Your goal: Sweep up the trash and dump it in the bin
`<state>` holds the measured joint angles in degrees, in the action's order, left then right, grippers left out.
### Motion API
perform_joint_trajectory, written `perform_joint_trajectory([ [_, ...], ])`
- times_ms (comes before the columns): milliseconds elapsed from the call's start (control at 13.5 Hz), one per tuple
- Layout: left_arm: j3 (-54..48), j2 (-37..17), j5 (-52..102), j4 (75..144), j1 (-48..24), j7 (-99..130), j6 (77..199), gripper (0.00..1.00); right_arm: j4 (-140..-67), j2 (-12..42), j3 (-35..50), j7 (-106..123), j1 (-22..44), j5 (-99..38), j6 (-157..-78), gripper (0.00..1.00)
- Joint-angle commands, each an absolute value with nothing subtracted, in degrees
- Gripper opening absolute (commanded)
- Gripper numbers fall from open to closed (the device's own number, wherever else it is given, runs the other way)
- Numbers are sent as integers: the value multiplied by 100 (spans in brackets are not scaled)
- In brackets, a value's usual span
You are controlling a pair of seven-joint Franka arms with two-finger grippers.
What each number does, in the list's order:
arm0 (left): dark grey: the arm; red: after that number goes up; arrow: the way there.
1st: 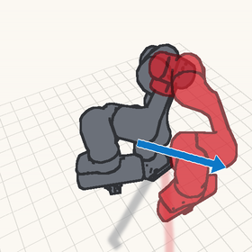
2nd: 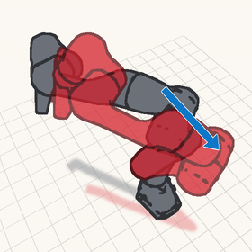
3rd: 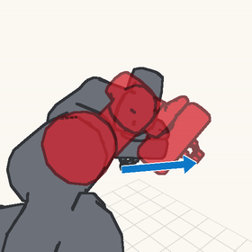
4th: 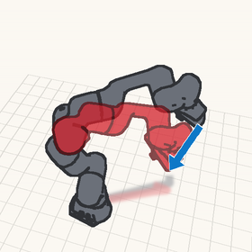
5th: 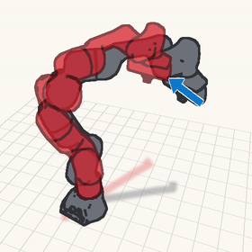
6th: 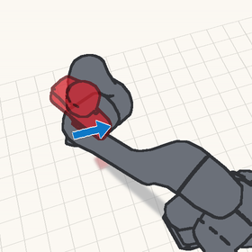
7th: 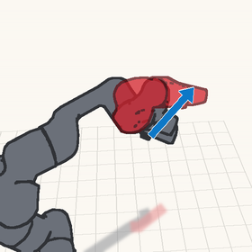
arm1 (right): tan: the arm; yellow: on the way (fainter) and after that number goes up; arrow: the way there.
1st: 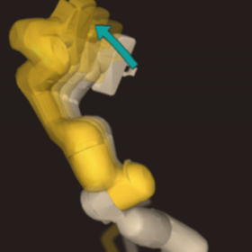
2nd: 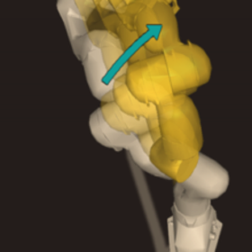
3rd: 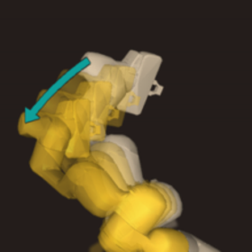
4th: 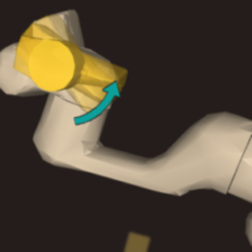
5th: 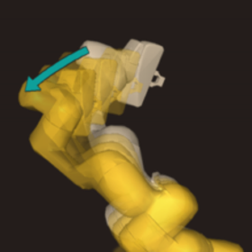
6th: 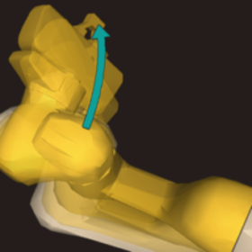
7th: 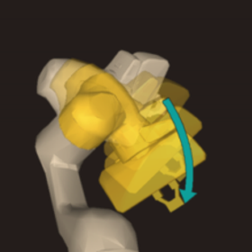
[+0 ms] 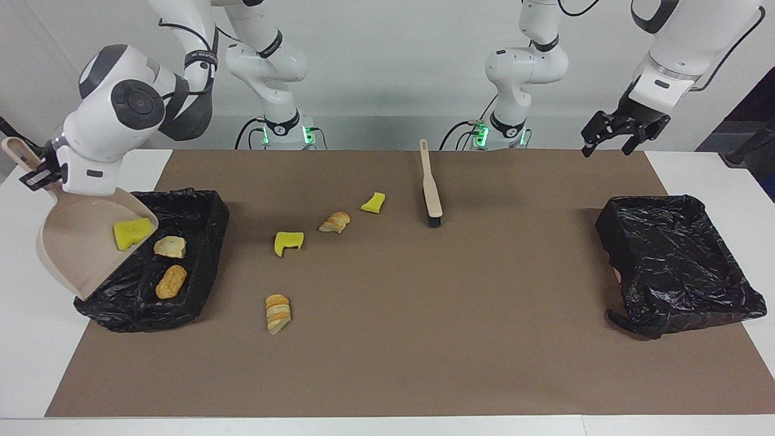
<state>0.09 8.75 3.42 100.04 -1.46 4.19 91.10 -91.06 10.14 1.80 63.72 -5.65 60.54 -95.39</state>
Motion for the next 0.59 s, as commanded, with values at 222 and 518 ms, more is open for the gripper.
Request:
perform_joint_trajectory([
  [222, -9, 800, 255, 9835, -114, 422, 8938, 100, -9421, 984, 228, 6495, -80, 7346, -9422, 0],
  [518, -9, 800, 255, 9835, -114, 413, 8939, 100, -9580, 914, 229, 6740, 35, 7558, -9422, 0],
])
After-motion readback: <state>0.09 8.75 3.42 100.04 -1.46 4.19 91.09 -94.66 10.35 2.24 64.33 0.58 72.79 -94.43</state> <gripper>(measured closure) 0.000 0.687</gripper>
